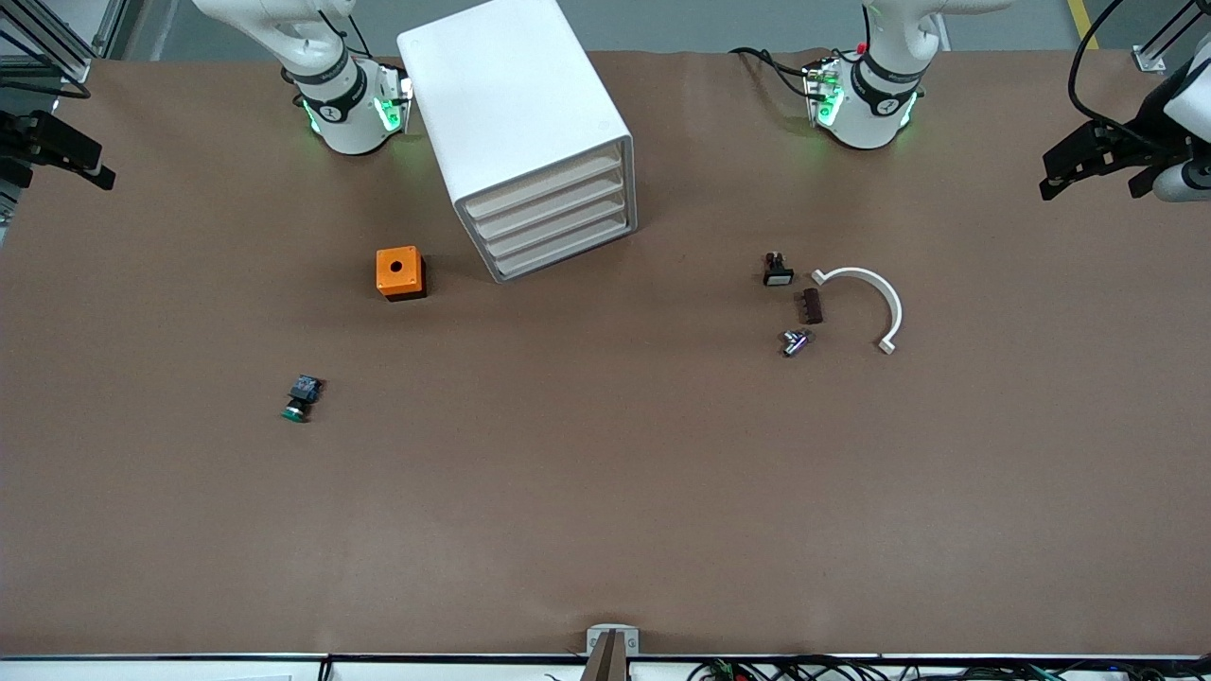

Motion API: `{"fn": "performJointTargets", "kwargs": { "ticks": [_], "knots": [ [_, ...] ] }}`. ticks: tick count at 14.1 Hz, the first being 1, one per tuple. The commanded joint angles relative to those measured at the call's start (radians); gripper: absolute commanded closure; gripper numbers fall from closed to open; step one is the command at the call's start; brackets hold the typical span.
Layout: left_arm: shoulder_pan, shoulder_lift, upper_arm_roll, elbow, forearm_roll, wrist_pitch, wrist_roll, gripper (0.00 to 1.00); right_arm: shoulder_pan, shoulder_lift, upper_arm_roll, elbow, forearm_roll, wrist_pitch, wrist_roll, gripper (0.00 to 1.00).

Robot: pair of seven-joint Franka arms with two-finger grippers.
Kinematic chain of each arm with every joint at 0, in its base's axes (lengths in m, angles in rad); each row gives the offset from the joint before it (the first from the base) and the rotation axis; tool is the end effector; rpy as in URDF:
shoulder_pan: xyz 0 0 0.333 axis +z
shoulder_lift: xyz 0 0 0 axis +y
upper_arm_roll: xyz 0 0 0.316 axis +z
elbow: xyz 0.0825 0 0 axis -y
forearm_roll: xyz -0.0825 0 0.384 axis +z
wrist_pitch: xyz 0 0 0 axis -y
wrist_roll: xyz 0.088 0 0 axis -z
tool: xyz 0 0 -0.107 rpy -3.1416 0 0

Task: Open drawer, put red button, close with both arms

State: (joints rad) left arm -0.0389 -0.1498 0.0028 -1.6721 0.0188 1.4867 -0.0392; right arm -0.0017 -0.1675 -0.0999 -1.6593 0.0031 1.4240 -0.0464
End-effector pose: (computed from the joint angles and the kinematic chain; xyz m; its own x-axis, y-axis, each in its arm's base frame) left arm 0.4979 -0.0157 0.6487 0.9994 0.0046 -0.0348 0.0040 -0.9998 -0.0197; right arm 0.4828 -0.0536 0.6577 0.9964 -0.0520 -0.0676 -0.0536 -0.9983 -0.0229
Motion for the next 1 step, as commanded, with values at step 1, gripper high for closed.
{"fn": "performJointTargets", "kwargs": {
  "ticks": [1],
  "knots": [
    [0.007, 0.003, -0.001, 0.015, 0.001, -0.017, 0.012, 0.00, -0.003, -0.015, 0.003, -0.007, 0.008, 0.010, 0.008, 0.00]
  ]
}}
